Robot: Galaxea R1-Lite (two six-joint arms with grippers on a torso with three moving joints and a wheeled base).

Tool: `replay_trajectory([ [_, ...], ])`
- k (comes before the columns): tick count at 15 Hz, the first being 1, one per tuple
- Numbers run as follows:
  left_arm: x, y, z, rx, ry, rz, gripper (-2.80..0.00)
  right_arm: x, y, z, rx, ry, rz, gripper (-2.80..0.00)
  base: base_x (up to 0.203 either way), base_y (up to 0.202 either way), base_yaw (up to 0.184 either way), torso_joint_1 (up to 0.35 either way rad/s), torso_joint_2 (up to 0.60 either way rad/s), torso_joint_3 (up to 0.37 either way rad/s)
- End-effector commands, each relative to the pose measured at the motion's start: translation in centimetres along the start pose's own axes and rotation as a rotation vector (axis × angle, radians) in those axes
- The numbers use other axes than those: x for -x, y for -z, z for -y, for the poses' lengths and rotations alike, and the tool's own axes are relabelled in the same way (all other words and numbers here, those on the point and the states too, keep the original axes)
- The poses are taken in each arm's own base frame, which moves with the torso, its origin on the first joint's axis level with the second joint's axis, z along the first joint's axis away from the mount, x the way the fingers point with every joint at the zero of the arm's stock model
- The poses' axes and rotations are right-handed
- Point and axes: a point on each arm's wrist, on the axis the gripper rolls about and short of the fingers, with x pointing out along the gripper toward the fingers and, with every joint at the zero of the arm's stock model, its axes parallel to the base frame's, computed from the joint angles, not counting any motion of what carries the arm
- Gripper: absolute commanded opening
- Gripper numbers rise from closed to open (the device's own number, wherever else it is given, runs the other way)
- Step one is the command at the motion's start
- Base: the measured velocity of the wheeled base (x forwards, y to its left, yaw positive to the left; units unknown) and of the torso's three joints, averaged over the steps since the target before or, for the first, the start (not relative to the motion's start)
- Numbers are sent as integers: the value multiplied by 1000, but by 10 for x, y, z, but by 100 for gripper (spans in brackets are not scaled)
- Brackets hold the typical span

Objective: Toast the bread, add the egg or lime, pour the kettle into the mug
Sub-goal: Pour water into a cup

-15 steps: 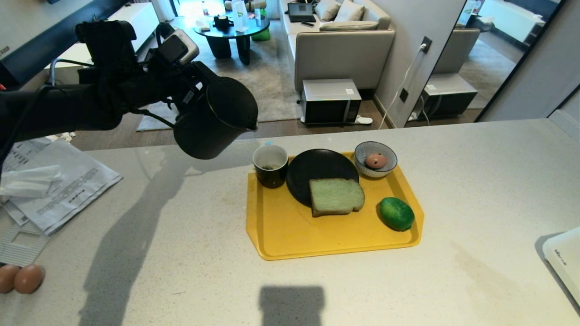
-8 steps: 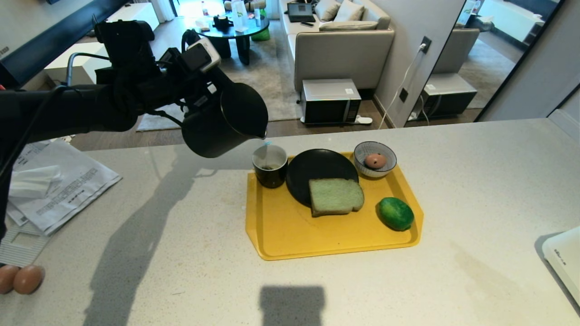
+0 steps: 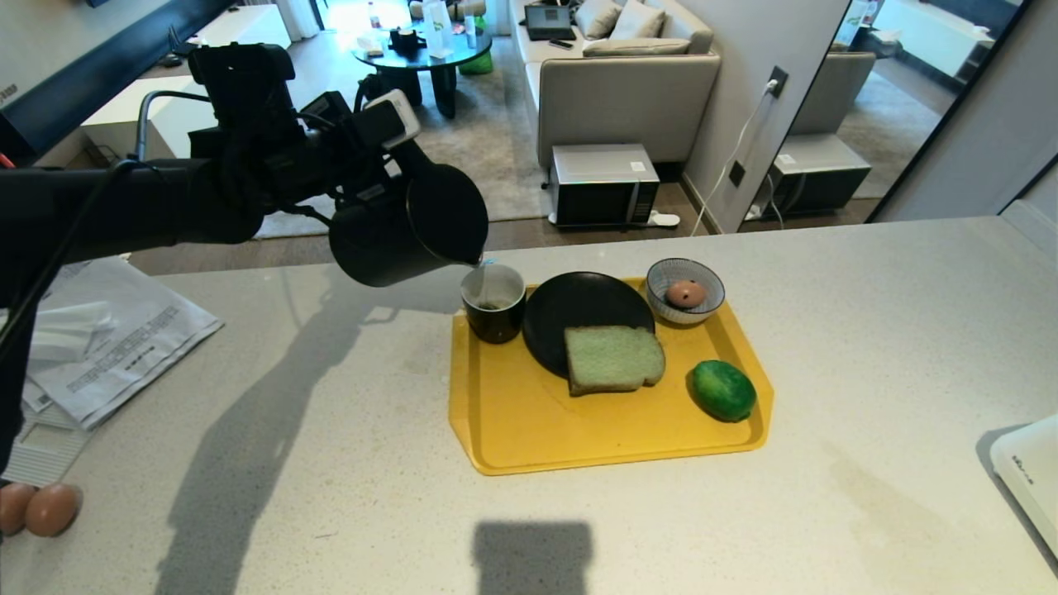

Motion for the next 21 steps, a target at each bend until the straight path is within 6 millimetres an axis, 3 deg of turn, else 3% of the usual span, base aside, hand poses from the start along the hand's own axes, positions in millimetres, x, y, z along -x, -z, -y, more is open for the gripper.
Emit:
replay_trajectory([
  [1, -2, -2, 3, -23, 4, 1, -280, 0, 0, 0, 1, -1, -2, -280, 0, 0, 0, 0, 0, 0],
  [5, -4, -11, 11, -48, 9, -5, -280, 0, 1, 0, 1, -3, -3, -280, 0, 0, 0, 0, 0, 0],
  [21, -4, -12, 13, -113, 14, -81, -280, 0, 1, 0, 1, -4, -3, -280, 0, 0, 0, 0, 0, 0],
])
